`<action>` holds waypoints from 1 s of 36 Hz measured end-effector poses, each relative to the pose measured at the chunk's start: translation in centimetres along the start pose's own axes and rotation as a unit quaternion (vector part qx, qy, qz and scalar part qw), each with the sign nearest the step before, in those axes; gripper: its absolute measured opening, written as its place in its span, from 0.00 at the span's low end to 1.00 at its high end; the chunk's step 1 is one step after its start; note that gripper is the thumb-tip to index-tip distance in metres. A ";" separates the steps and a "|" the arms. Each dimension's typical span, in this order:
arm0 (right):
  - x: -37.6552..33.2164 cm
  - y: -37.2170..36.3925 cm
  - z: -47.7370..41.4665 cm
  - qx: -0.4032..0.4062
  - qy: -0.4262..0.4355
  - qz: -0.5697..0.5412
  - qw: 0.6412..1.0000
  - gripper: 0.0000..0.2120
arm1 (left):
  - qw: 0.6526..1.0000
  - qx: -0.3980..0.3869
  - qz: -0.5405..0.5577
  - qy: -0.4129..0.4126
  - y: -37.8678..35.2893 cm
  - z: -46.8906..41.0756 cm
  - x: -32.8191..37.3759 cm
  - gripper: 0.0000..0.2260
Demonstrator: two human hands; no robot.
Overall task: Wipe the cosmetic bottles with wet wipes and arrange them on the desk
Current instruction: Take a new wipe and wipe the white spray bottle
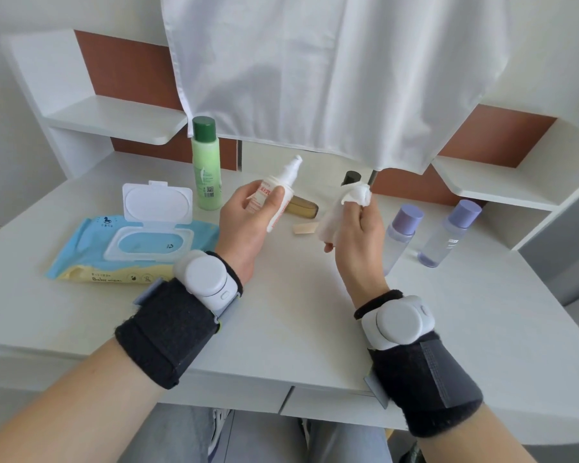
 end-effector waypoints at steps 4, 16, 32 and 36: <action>0.7 -1.0 0.2 -0.057 -0.051 -0.037 0.996 0.12 | 0.994 -0.007 -0.086 -0.061 0.0 -0.2 0.6 0.14; 3.3 -2.8 0.1 -0.167 -0.197 -0.148 0.955 0.13 | 0.970 -0.034 -0.222 -0.090 -0.8 -0.7 -0.4 0.20; 4.4 -3.0 0.2 -0.198 -0.285 -0.346 0.872 0.21 | 0.953 0.022 -0.294 -0.071 0.4 -1.3 -1.2 0.19; 4.5 -3.2 -0.6 -0.206 -0.256 -0.352 0.876 0.20 | 0.956 0.012 -0.280 -0.088 0.5 -0.5 -0.9 0.14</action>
Point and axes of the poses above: each hand's wrist, its own z-axis away from the middle knuckle, its own y-axis out of the back of the hand, x = y × z, the point moved 9 cm from there along -z, towards the middle knuckle, and after that the axes turned 9 degrees about -y, right-handed, at the moved point
